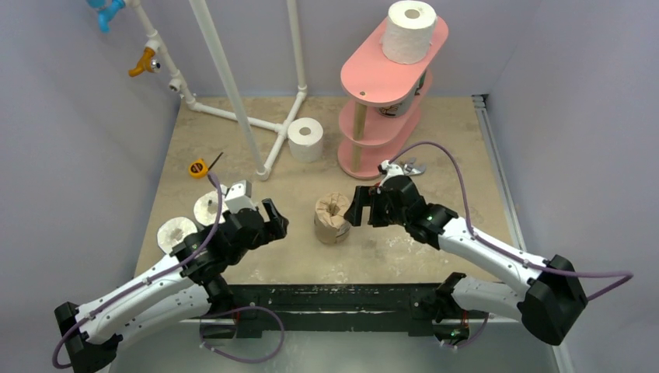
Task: Place and organize the paper towels onto the shelf
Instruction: Pick up the paper towel from the center of the board, then place the paper towel on the shelf.
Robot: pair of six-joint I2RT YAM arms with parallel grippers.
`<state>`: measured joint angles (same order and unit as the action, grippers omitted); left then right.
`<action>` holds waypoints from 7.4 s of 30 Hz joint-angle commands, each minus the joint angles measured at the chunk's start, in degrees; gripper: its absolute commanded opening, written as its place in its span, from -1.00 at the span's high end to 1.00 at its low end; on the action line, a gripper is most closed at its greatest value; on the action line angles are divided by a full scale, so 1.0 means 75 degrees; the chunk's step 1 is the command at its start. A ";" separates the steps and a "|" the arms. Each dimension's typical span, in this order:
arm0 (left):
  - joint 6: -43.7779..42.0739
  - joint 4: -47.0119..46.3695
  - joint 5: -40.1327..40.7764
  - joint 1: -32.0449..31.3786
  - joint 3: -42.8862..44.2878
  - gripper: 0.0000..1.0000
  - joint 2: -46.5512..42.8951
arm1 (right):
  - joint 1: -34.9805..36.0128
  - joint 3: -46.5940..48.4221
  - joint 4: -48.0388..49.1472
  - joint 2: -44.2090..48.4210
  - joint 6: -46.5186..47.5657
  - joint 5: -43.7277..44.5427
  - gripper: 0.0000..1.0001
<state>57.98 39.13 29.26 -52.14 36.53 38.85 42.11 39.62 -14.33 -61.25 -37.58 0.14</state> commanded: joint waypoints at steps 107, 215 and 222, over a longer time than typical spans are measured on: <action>0.0043 -0.0190 0.0415 0.0012 -0.0364 -0.59 -0.0330 | -0.1579 0.3522 -0.2299 0.0617 0.0609 0.2113 0.41; -0.0007 0.0216 0.0426 0.0014 -0.0356 -0.59 -0.0777 | -0.3330 0.4533 0.0145 -0.0956 -0.1598 0.1339 1.00; -0.0007 0.0293 0.0473 0.0014 -0.0363 -0.59 -0.0892 | -0.3435 0.4399 0.0278 -0.0484 -0.1730 0.1329 1.00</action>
<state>57.95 41.58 32.18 -52.14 32.49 32.77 16.82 72.77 -16.60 -68.14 -48.64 10.72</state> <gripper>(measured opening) 0.797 0.023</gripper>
